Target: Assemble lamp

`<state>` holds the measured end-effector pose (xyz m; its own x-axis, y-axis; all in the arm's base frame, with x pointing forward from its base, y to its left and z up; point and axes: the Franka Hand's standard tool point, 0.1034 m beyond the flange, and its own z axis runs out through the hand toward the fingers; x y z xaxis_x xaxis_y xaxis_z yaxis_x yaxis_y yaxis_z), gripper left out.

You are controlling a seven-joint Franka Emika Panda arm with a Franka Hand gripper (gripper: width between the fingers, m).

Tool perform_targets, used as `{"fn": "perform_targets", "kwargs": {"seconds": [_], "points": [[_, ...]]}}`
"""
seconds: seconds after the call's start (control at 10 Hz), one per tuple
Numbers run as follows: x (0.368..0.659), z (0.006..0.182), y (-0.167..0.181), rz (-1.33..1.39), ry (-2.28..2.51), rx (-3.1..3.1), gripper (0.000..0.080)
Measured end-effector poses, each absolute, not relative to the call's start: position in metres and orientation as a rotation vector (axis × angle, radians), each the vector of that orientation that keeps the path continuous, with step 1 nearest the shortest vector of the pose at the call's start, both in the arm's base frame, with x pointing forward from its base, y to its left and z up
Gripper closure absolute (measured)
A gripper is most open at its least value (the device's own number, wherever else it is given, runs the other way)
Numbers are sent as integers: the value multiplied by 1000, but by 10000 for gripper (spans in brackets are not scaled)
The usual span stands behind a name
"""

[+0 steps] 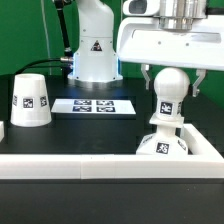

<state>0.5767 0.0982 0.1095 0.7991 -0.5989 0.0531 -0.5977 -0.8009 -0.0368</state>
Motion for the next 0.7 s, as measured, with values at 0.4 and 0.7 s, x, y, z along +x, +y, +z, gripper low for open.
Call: {"fn": "perform_targets", "kwargs": {"seconds": [0.4,0.7], "points": [[577,109,100,-90,1011,-2945,119],[574,110,103,-109,962,-2959,101]]}}
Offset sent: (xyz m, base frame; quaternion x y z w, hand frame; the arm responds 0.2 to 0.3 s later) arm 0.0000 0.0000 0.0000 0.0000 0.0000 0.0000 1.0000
